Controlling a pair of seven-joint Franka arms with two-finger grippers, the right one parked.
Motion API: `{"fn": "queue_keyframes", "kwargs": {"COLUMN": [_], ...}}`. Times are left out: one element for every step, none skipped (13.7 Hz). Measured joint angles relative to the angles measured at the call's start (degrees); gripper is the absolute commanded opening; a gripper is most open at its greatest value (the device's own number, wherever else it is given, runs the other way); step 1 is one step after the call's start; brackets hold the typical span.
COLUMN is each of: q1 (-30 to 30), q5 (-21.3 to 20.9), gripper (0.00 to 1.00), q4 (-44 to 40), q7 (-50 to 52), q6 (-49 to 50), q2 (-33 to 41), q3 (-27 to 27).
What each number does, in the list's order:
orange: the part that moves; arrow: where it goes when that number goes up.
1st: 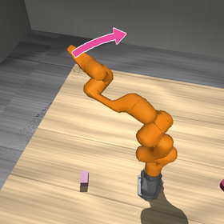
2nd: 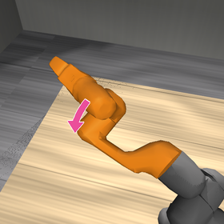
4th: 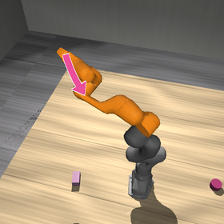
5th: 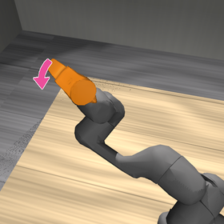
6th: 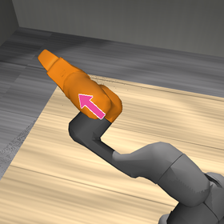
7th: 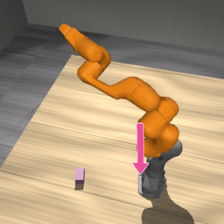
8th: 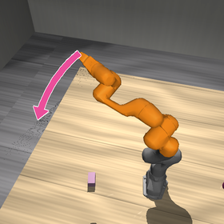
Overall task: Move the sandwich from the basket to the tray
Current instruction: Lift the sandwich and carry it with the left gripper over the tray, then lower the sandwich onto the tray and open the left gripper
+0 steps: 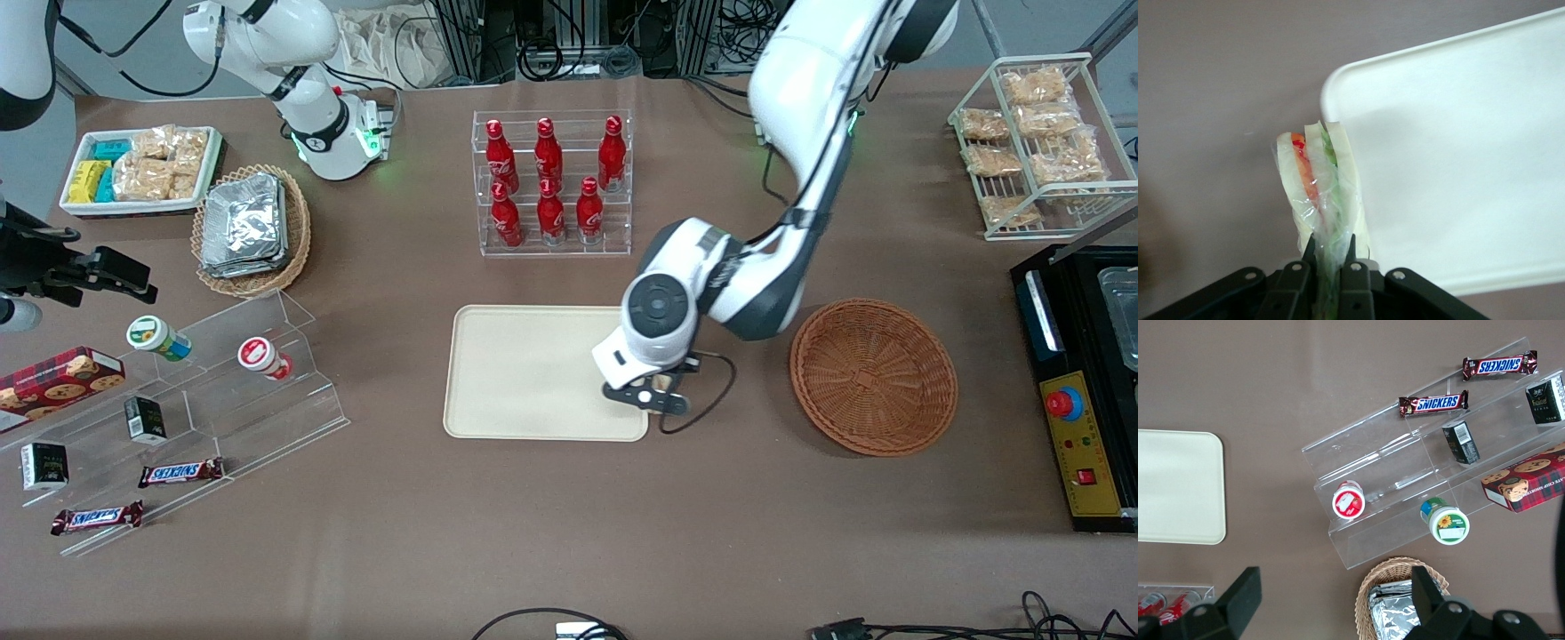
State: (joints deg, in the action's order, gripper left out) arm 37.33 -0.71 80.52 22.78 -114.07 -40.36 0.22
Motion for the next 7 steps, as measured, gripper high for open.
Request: {"fn": "queue_keyframes", "kwargs": {"q1": [1.38, 2.40, 2.87, 2.95, 2.87, 2.77, 2.71], "q5": [0.00, 0.00, 0.00, 0.00, 0.00, 0.00, 0.00], "gripper": [0.00, 0.01, 0.01, 0.03, 0.07, 0.17, 0.32], "q4": [-0.03, -0.09, -0.13, -0.19, -0.22, -0.24, -0.26], "q7": [1.96, 3.38, 3.92, 4.05, 4.05, 4.05, 4.05], "q6": [-2.53, -4.45, -5.86, -6.89, -7.48, -7.73, -7.76], "q2": [-1.29, -2.19, -2.74, -3.05, -3.18, -3.23, -3.29], "q3": [0.01, 0.01, 0.03, 0.06, 0.23, 0.40, 0.52]}}
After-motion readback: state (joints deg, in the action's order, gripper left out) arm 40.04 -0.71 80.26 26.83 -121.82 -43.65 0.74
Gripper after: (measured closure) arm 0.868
